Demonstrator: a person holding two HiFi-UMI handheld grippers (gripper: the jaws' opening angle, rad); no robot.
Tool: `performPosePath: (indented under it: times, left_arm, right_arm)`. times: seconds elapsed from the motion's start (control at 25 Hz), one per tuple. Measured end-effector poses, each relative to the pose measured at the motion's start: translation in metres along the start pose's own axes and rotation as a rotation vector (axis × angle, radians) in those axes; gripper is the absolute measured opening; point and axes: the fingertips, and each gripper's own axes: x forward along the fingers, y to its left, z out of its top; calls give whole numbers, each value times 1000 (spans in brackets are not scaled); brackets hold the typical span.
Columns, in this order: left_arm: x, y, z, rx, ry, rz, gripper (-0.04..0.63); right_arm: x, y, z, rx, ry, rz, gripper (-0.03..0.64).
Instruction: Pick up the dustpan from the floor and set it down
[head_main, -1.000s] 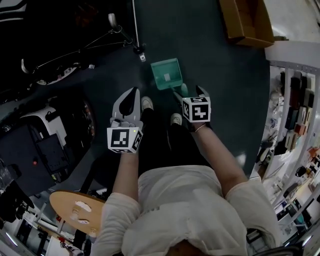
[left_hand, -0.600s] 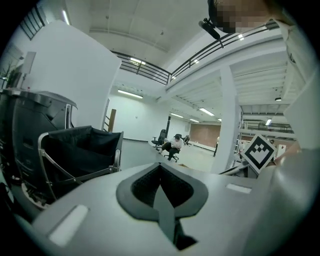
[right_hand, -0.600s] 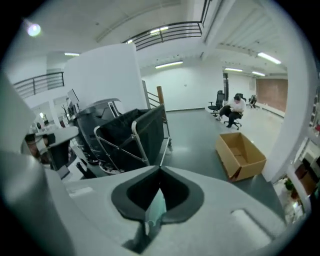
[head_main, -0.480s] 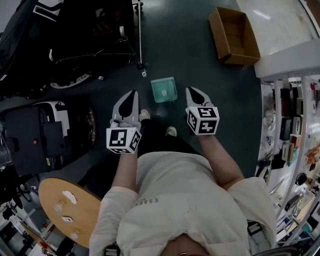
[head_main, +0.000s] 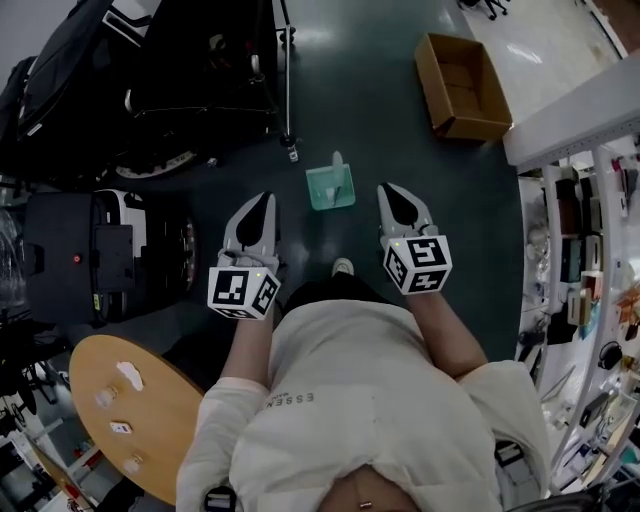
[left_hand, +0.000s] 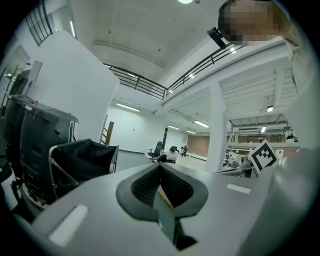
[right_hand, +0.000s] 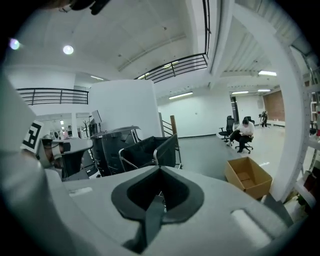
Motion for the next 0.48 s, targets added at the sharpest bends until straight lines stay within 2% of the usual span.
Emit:
performPosePath:
  times: [0.16, 0.36, 0.48]
  left_arm:
    - [-40, -22, -2, 51, -9, -23, 17]
    - [-116, -53, -5, 180, -14, -30, 17]
    - [-165, -70, -8, 190, -15, -34, 17]
  right_arm:
    - [-38, 25, -3, -35, -27, 14, -9]
    - [-97, 66, -35, -58, 9, -16, -9]
    - [-132, 100, -55, -67, 20, -23, -9]
